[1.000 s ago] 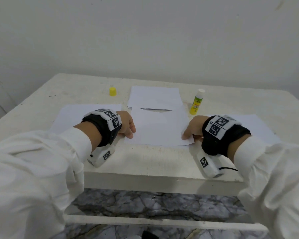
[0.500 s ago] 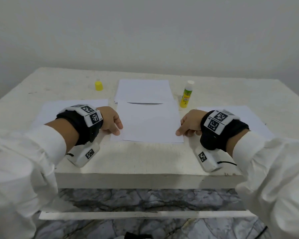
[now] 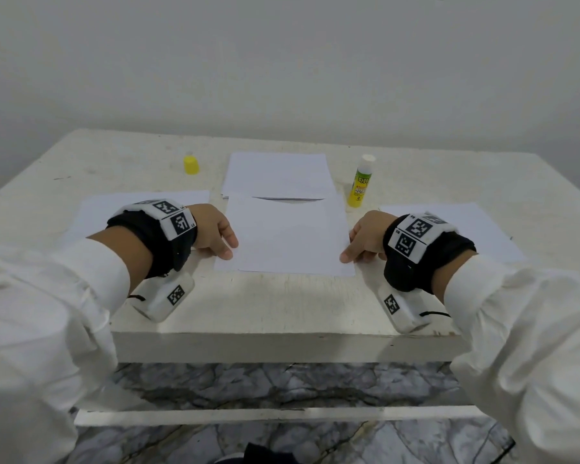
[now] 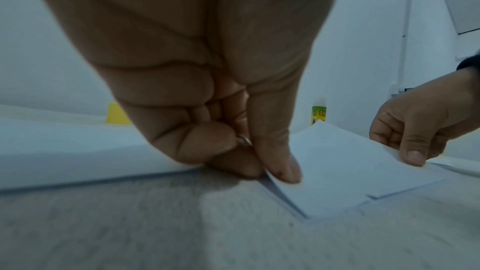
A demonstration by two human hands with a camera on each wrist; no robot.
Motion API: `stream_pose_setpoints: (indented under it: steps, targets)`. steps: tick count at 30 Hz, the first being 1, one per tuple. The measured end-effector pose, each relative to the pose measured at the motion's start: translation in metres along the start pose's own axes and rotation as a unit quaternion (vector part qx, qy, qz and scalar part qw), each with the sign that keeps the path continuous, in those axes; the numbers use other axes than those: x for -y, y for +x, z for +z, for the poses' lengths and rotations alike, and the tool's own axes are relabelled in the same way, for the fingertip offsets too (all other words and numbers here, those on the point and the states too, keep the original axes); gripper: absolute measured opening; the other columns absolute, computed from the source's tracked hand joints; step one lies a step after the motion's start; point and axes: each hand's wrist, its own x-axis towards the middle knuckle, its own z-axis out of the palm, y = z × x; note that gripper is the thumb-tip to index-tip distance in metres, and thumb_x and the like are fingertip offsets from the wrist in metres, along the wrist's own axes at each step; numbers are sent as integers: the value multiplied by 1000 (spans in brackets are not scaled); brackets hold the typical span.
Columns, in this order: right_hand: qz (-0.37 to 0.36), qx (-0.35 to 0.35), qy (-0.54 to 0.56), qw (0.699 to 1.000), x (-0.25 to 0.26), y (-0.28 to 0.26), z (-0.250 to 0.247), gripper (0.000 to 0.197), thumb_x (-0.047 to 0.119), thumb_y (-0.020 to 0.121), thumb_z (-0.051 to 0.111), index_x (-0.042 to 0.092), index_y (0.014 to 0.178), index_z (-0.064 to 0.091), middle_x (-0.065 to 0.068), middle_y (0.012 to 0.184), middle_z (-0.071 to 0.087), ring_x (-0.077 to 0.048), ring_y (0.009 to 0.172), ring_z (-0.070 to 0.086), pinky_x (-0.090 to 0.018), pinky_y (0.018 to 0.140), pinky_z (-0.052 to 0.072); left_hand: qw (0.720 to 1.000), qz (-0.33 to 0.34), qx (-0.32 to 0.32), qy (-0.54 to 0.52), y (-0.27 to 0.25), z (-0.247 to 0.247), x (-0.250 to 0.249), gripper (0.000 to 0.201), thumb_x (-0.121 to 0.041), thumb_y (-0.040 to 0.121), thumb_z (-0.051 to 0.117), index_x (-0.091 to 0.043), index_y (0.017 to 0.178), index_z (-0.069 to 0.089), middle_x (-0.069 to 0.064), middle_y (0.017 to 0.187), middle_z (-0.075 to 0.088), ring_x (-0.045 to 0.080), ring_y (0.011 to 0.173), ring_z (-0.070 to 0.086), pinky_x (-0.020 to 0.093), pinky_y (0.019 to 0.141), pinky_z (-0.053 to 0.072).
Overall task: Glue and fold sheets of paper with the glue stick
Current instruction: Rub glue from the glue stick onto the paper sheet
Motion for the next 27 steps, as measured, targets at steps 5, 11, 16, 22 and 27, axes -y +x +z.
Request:
stream_pose_setpoints:
  steps: [5,11,16,22,27]
  targets:
    - [6,-3,-1,1000,1,-1,1,20,18,77,78,5,86,65,-6,80,64,-14,60,50,-20,47,32,1000,1,-2,1,0,0,1,19,-19,75,80,-30,77,64,-5,66,60,10,60,54,17,59,40]
    - [1,1,-5,1000,1,1,2,19,20,77,77,7,79,64,-9,87,65,-15,61,50,-19,47,32,1000,1,1,-5,0,-1,2,19,-18,75,80,-29,77,65,-5,61,59,11,55,51,18,57,39]
    - [-7,2,-22,1000,0,3,2,21,23,78,76,7,84,65,-9,87,64,-17,67,50,-19,50,33,1000,3,0,-6,0,-1,3,18,-18,75,80,-28,79,66,-3,63,59,11,57,50,19,57,39]
    - [-7,-5,-48,999,0,3,2,22,25,79,75,7,86,66,-4,80,62,-17,69,53,-17,50,34,1000,3,0,-7,3,-1,5,18,-19,75,80,-29,79,66,-3,65,59,11,58,51,18,59,39]
    - [2,-12,-26,1000,2,5,4,31,19,76,78,1,99,68,-10,93,66,-19,72,53,-20,50,34,1000,4,2,-10,4,-1,3,18,-18,75,80,-28,81,67,-4,65,59,11,57,51,16,57,39]
